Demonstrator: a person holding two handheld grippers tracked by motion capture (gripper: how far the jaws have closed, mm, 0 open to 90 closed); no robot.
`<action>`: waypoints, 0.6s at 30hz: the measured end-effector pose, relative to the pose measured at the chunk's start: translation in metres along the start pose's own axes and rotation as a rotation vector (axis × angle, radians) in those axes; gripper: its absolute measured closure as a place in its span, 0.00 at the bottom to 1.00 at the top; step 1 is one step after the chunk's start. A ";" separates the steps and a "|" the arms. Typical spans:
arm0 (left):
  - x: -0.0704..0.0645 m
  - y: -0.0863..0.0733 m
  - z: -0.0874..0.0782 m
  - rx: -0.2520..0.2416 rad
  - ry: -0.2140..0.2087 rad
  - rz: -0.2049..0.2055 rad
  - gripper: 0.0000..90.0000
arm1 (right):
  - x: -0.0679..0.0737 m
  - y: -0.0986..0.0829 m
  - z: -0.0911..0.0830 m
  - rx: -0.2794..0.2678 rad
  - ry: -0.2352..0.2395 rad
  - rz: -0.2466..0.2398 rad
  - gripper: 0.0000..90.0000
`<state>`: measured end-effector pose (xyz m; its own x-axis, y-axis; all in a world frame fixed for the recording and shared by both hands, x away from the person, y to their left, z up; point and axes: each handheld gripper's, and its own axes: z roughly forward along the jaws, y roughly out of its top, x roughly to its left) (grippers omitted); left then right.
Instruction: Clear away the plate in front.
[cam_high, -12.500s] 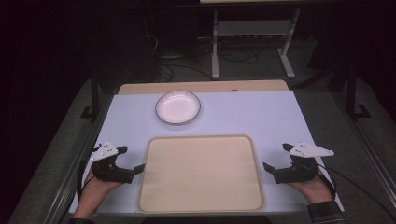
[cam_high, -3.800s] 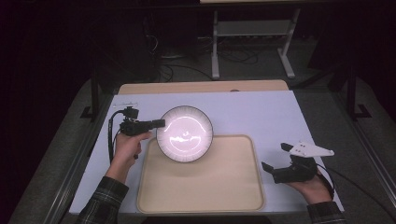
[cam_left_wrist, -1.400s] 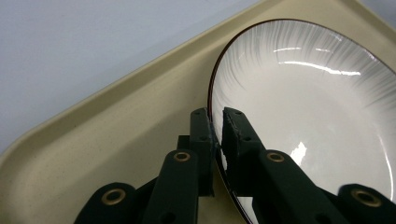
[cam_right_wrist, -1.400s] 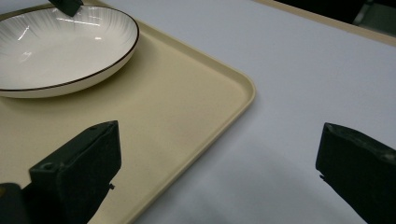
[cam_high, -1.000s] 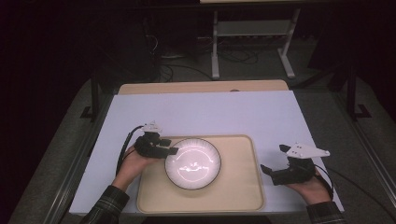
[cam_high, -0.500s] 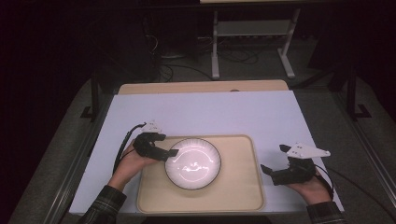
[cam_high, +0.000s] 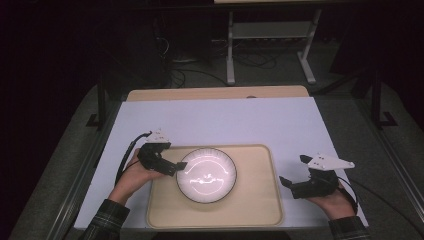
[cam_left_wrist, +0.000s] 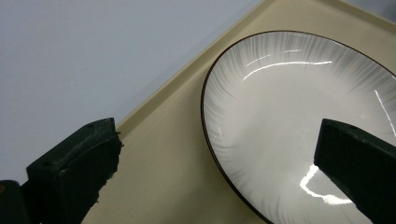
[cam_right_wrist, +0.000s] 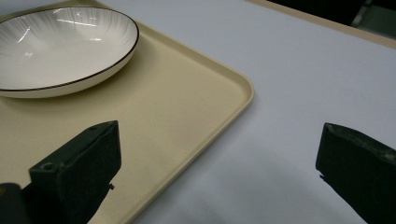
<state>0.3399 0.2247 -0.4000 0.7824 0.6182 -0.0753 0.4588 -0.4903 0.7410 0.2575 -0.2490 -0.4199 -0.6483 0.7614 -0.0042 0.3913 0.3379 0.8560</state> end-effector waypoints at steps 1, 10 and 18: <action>0.000 0.000 -0.003 -0.006 0.003 -0.002 0.00 | 0.000 0.000 0.000 0.000 0.000 0.001 0.00; 0.000 -0.010 -0.029 -0.053 0.039 -0.008 0.00 | 0.000 0.000 -0.001 -0.001 0.001 0.003 0.00; 0.001 -0.027 -0.051 -0.082 0.066 -0.029 0.00 | 0.000 0.000 -0.001 -0.002 0.001 0.004 0.00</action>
<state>0.3068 0.2700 -0.3861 0.7388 0.6717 -0.0551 0.4422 -0.4214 0.7918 0.2572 -0.2496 -0.4198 -0.6476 0.7620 0.0001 0.3924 0.3334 0.8573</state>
